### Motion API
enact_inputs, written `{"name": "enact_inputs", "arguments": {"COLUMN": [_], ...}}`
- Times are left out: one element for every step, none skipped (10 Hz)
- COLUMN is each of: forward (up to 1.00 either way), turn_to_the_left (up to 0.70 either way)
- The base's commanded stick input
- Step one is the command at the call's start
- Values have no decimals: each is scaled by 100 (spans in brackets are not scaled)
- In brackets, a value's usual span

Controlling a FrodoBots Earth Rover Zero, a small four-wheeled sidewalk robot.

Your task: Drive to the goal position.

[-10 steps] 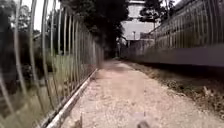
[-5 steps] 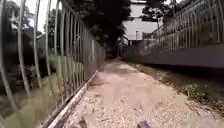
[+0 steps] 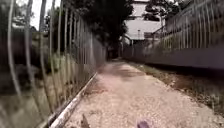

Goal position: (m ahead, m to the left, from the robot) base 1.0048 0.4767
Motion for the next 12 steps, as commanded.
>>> {"name": "enact_inputs", "arguments": {"forward": [100,100,100,100,100,100,100,100,100,100,100,100], "turn_to_the_left": [0,0,0,0,0,-1,-6,-12,-19,-27,-34,-35]}}
